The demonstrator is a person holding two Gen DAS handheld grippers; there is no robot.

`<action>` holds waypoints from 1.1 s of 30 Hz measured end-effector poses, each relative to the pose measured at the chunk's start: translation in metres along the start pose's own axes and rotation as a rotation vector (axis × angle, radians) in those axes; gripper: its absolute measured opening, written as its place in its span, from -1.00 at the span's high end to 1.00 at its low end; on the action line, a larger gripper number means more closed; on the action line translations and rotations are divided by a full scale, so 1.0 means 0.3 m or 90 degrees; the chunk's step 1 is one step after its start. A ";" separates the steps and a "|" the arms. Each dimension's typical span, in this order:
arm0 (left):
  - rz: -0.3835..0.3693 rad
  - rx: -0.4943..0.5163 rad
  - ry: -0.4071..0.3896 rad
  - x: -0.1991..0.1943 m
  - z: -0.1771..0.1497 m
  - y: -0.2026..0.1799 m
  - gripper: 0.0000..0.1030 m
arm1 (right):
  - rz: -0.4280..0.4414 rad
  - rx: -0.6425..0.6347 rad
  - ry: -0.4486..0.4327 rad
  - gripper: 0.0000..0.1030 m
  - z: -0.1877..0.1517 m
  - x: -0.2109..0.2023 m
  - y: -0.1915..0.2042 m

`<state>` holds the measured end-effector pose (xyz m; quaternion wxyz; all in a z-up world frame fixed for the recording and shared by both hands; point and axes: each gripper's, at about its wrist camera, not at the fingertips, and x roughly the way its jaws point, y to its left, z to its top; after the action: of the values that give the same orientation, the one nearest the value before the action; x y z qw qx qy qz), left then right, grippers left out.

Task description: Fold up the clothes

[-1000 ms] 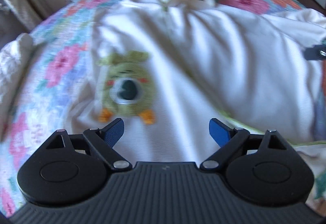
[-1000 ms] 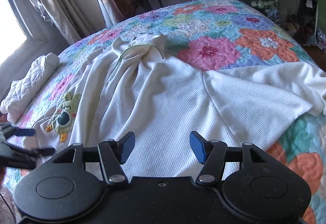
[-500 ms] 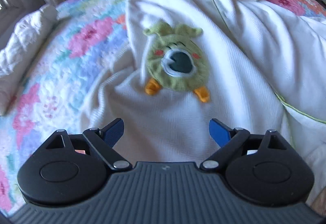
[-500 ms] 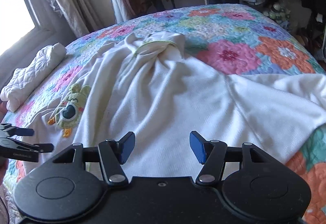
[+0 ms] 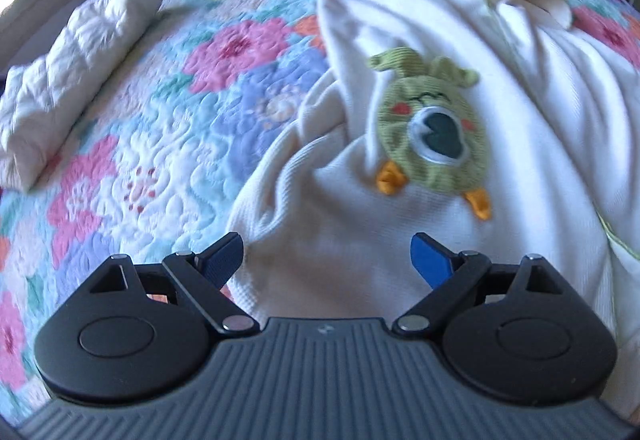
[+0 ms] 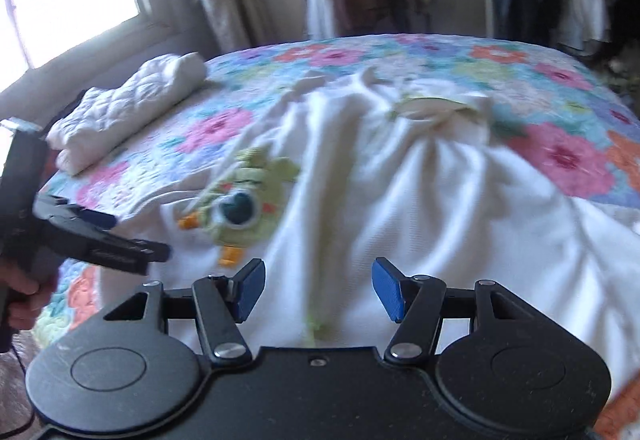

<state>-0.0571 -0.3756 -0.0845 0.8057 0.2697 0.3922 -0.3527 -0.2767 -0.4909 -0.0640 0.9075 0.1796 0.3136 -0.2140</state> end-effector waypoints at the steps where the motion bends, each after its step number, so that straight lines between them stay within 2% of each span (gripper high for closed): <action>1: -0.001 -0.008 -0.010 -0.006 0.001 0.019 -0.77 | 0.001 -0.008 0.004 -0.26 0.007 0.017 0.025; 5: 0.001 -0.043 -0.067 -0.060 0.004 0.115 -0.77 | -0.004 -0.023 0.017 -0.26 0.036 0.095 0.117; 9: -0.004 -0.110 -0.108 -0.104 -0.004 0.245 -0.81 | 0.045 -0.024 0.023 -0.26 0.032 0.143 0.213; 11: -0.014 -0.120 -0.104 -0.088 -0.008 0.290 -0.81 | 0.057 -0.041 0.034 -0.26 0.026 0.169 0.265; 14: -0.001 -0.144 -0.079 -0.034 -0.001 0.329 -0.81 | 0.068 -0.066 0.049 -0.26 0.025 0.205 0.322; 15: -0.017 -0.158 -0.070 -0.012 0.002 0.341 -0.81 | 0.073 -0.071 0.052 -0.26 0.026 0.216 0.339; 18: -0.106 -0.199 -0.050 0.080 0.016 0.358 -0.82 | 0.077 -0.064 0.058 -0.26 0.032 0.244 0.361; 21: -0.115 -0.186 -0.036 0.184 0.036 0.316 -0.79 | 0.079 -0.043 0.072 -0.26 0.035 0.266 0.357; 22: -0.120 -0.176 -0.034 0.201 0.041 0.301 -0.58 | 0.074 -0.049 0.074 -0.26 0.038 0.269 0.360; 23: -0.130 -0.169 -0.038 0.208 0.043 0.290 -0.28 | 0.069 -0.056 0.077 -0.26 0.040 0.272 0.364; 24: -0.153 -0.175 -0.043 0.204 0.045 0.286 0.47 | 0.061 -0.066 0.075 -0.26 0.048 0.272 0.366; 25: -0.186 -0.191 -0.048 0.190 0.046 0.287 0.64 | 0.055 -0.072 0.071 -0.26 0.056 0.267 0.362; 29: -0.236 -0.237 -0.174 0.054 0.036 0.333 0.71 | 0.039 -0.076 0.058 -0.26 0.095 0.255 0.320; 33: -0.286 -0.223 -0.232 -0.028 0.018 0.307 0.77 | 0.003 -0.046 0.061 -0.26 0.098 0.250 0.229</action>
<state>0.0133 -0.3207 -0.0601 0.7988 -0.0334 0.3458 -0.4911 -0.1745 -0.4672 -0.0777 0.8980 0.1575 0.3635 -0.1916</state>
